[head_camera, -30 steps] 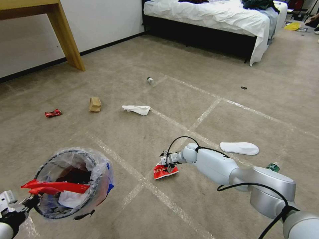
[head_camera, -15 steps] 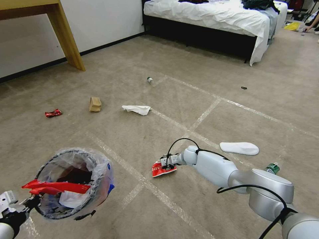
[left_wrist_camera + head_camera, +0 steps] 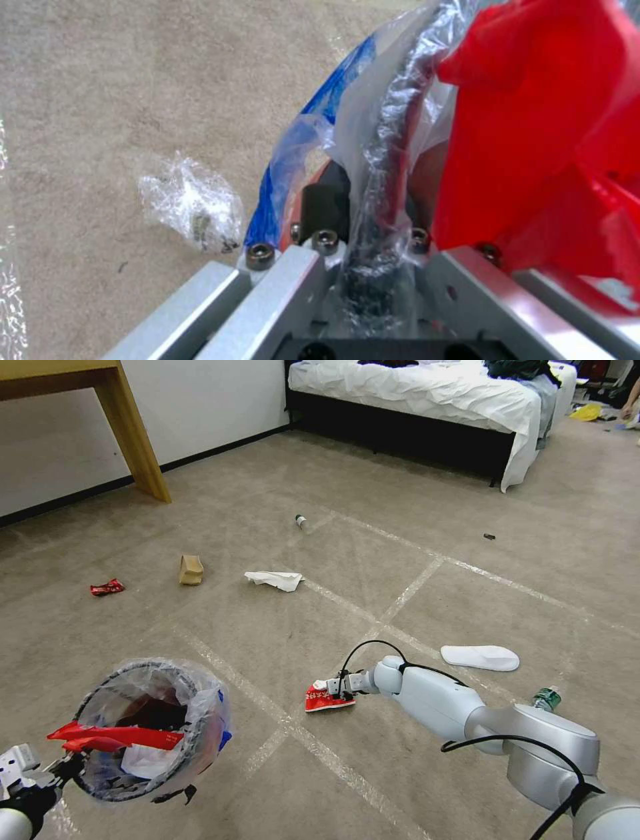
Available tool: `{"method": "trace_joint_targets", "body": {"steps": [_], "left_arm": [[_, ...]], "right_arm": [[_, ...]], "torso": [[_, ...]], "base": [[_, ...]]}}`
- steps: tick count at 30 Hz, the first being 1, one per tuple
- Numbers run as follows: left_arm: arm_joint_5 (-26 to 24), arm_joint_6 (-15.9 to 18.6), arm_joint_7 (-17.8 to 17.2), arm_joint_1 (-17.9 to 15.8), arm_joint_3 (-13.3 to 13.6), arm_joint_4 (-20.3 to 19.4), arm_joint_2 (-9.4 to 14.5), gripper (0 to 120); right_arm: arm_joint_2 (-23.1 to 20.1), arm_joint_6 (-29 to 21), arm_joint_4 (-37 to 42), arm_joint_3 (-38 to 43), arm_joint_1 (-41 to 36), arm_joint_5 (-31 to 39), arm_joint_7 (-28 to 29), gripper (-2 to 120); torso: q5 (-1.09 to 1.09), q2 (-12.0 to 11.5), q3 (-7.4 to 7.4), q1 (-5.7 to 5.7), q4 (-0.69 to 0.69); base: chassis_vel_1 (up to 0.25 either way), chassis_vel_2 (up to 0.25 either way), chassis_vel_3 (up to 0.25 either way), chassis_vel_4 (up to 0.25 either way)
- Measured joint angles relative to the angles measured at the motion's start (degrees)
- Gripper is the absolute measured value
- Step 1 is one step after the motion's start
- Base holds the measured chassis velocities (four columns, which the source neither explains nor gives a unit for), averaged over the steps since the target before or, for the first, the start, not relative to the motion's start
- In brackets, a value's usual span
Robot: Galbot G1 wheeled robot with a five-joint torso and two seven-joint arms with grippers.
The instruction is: Pick up the trash bin and place the garbage on the floor into it.
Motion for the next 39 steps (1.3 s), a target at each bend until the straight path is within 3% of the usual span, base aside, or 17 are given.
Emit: {"method": "trace_joint_targets", "body": {"steps": [3,8,10,11,14,22,23,27,29,32,39], "left_arm": [[0.03,0.0,-0.01,0.07,0.06,-0.22,0.05,1],[-0.85,0.28,-0.9,-0.18,0.29,-1.43,0.61,1],[-1.73,0.59,-1.54,-0.28,0.49,-2.25,1.42,1],[-1.73,0.59,-1.54,-0.28,0.49,-2.25,1.42,1],[-2.48,1.03,-2.53,-0.51,0.89,-2.43,2.95,1],[-2.95,1.14,-3.04,-0.8,2.29,-2.25,5.12,1],[-3.41,1.15,-3.49,-1.16,2.56,-2.31,5.71,1],[-4.33,1.15,-3.94,-1.63,2.83,-2.56,6.54,1],[-4.95,1.18,-4.35,-1.98,3.04,-2.62,7.26,1],[-5.14,1.19,-4.52,-2.26,3.23,-2.62,7.63,1],[-5.16,1.22,-4.52,-2.31,3.43,-2.33,7.89,1]], "right_arm": [[-0.29,-0.14,1.04,1.39,-0.47,2.01,0.74,0],[-3.03,-2.19,9.6,6.21,-1.08,9.42,3.54,0],[-5.62,-3.73,16.97,10.42,-1.11,14.24,5.08,0],[-5.62,-3.73,16.97,10.42,-1.11,14.24,5.08,0],[-11.28,-7.45,29.75,14.43,0.22,23.11,7.87,0],[-16.1,-9.35,47.43,18.54,3.27,35.43,11.63,0],[-17.09,-10.23,53.1,18.77,3.92,39.39,14.14,0],[-17.69,-11.89,61.17,18.47,4.24,45.51,18.42,0],[-17.74,-14.67,67.86,17.39,4.62,52.68,23.38,0],[-17.08,-16.63,72.21,15.4,6.15,57.98,27.39,0],[-13.44,-19.41,75.75,9.46,10.15,64.84,33.09,0]], "torso": [[0.0,0.0,0.0,0.0,0.0],[0.0,0.0,0.0,0.0,0.0],[0.01,0.0,0.0,0.0,0.02],[0.01,0.0,0.0,0.0,0.02],[-0.02,0.0,0.0,0.0,-0.02],[-0.01,0.0,0.0,0.0,0.01],[-0.02,0.0,0.0,0.0,0.0],[-0.01,0.0,-0.01,0.0,0.0],[-0.01,0.0,-0.01,0.0,0.0],[-0.01,0.0,0.0,0.0,-0.01],[-0.02,0.0,0.0,0.0,0.0]], "base": [[0.0,0.0,0.0,0.0],[0.0,0.0,0.0,0.0],[0.0,0.0,0.0,0.0],[0.0,0.0,0.0,0.0],[0.0,0.0,0.0,0.0],[0.0,0.0,0.0,0.0],[0.0,0.0,0.0,0.0],[0.0,0.0,0.0,0.0],[0.0,0.0,0.0,0.0],[0.0,0.0,0.0,0.0],[0.0,0.0,0.0,0.0]]}}
